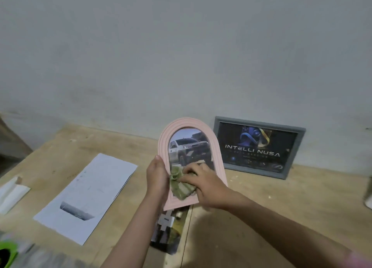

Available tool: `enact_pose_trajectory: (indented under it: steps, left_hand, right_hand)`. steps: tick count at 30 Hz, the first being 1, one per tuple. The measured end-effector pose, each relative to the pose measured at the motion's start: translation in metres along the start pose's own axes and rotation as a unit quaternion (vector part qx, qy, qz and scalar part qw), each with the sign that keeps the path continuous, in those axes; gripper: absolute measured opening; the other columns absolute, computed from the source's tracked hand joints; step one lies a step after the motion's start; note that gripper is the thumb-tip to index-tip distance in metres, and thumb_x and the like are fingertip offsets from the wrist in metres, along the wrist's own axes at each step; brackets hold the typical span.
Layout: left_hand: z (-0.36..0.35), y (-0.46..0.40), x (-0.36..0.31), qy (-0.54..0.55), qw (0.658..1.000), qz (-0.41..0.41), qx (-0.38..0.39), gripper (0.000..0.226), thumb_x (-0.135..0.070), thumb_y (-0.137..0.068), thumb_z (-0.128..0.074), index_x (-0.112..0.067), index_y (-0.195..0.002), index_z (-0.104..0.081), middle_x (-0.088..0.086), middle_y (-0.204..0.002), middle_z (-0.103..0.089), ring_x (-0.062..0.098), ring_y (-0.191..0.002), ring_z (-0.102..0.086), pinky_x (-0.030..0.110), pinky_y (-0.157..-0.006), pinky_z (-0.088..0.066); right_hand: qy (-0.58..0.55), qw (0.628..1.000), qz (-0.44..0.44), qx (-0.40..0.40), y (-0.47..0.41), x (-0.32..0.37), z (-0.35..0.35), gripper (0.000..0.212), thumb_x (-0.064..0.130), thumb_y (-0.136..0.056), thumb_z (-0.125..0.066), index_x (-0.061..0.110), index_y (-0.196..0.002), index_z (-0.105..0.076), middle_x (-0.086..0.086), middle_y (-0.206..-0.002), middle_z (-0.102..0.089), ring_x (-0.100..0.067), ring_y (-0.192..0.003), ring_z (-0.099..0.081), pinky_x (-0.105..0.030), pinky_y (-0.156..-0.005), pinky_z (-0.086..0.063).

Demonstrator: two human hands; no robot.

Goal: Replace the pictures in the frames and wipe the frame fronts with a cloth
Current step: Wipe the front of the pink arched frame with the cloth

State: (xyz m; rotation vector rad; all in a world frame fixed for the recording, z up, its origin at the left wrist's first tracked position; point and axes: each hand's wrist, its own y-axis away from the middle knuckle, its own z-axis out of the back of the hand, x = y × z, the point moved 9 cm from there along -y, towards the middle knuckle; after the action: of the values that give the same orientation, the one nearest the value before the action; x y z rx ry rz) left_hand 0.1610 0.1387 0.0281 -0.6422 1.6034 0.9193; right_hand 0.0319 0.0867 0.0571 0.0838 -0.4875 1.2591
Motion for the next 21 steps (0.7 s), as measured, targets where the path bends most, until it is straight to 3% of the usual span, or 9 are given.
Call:
enact_pose_trajectory:
  steps: [3,5,7,10,12,14,17,21]
  left_hand:
    - [-0.023,0.007,-0.012,-0.035,0.998,-0.032,0.043,0.036,-0.03,-0.103,-0.031,-0.014,-0.078,-0.052,-0.004,-0.075,-0.054,0.011,-0.073,-0.051,0.027,-0.075,-0.038]
    - [-0.039,0.014,-0.014,-0.051,0.996,-0.031,0.072,0.039,-0.029,-0.103,-0.031,-0.012,-0.07,-0.045,-0.002,-0.062,-0.044,0.013,-0.06,-0.043,0.028,-0.064,-0.035]
    - [-0.057,0.023,-0.013,-0.048,0.992,-0.032,0.113,0.042,-0.029,-0.103,-0.03,-0.012,-0.066,-0.04,-0.004,-0.055,-0.041,0.01,-0.054,-0.04,0.025,-0.059,-0.034]
    - [-0.081,0.039,-0.008,-0.056,0.982,-0.048,0.175,0.044,-0.032,-0.103,-0.03,-0.013,-0.067,-0.047,0.0,-0.061,-0.049,0.013,-0.059,-0.047,0.027,-0.062,-0.038]
    - [-0.095,0.05,-0.003,-0.068,0.975,-0.049,0.205,0.044,-0.032,-0.103,-0.03,-0.014,-0.068,-0.05,0.001,-0.063,-0.051,0.014,-0.062,-0.048,0.026,-0.061,-0.039]
    - [-0.108,0.061,-0.002,-0.06,0.972,-0.052,0.221,0.04,-0.032,-0.103,-0.03,-0.016,-0.075,-0.053,-0.002,-0.071,-0.053,0.01,-0.068,-0.05,0.023,-0.062,-0.039]
    - [-0.125,0.075,0.001,-0.045,0.969,-0.04,0.238,0.035,-0.03,-0.103,-0.03,-0.012,-0.095,-0.059,-0.003,-0.086,-0.059,0.01,-0.083,-0.053,0.023,-0.071,-0.042]
    - [-0.131,0.073,0.015,-0.017,0.973,-0.013,0.23,0.042,-0.032,-0.102,-0.032,-0.006,-0.093,-0.064,0.016,-0.095,-0.067,0.029,-0.093,-0.063,0.041,-0.086,-0.051]
  right_hand:
    - [-0.097,0.991,-0.068,0.06,0.036,-0.023,0.012,0.059,0.005,-0.064,-0.038,0.019,-0.115,-0.064,-0.001,-0.113,-0.048,-0.02,-0.104,-0.048,-0.033,-0.091,-0.044]
    - [-0.166,0.974,-0.148,-0.046,0.05,-0.047,0.055,0.056,0.003,-0.064,-0.035,0.009,-0.11,-0.067,-0.004,-0.106,-0.053,-0.017,-0.101,-0.053,-0.023,-0.091,-0.043]
    - [-0.148,0.946,-0.198,-0.207,0.068,-0.071,0.112,0.054,0.001,-0.065,-0.037,0.005,-0.11,-0.066,-0.006,-0.102,-0.055,-0.019,-0.098,-0.055,-0.017,-0.088,-0.04]
    - [-0.025,0.916,-0.242,-0.319,0.085,-0.083,0.163,0.057,-0.003,-0.069,-0.04,0.009,-0.121,-0.061,-0.009,-0.107,-0.051,-0.028,-0.104,-0.049,-0.027,-0.094,-0.04]
    - [0.037,0.914,-0.27,-0.3,0.084,-0.082,0.164,0.06,-0.006,-0.071,-0.042,0.013,-0.126,-0.058,-0.012,-0.115,-0.05,-0.033,-0.105,-0.044,-0.04,-0.093,-0.042]
    - [0.091,0.916,-0.279,-0.272,0.083,-0.075,0.152,0.061,0.004,-0.071,-0.039,0.018,-0.127,-0.058,-0.013,-0.122,-0.049,-0.036,-0.1,-0.045,-0.045,-0.088,-0.043]
    - [0.095,0.932,-0.256,-0.238,0.086,-0.06,0.125,0.062,0.02,-0.069,-0.03,0.018,-0.122,-0.062,-0.015,-0.119,-0.054,-0.04,-0.094,-0.05,-0.045,-0.081,-0.044]
    - [0.07,0.959,-0.216,-0.169,0.101,-0.041,0.087,0.065,0.015,-0.068,-0.028,0.022,-0.124,-0.06,-0.008,-0.122,-0.05,-0.034,-0.094,-0.048,-0.04,-0.08,-0.043]
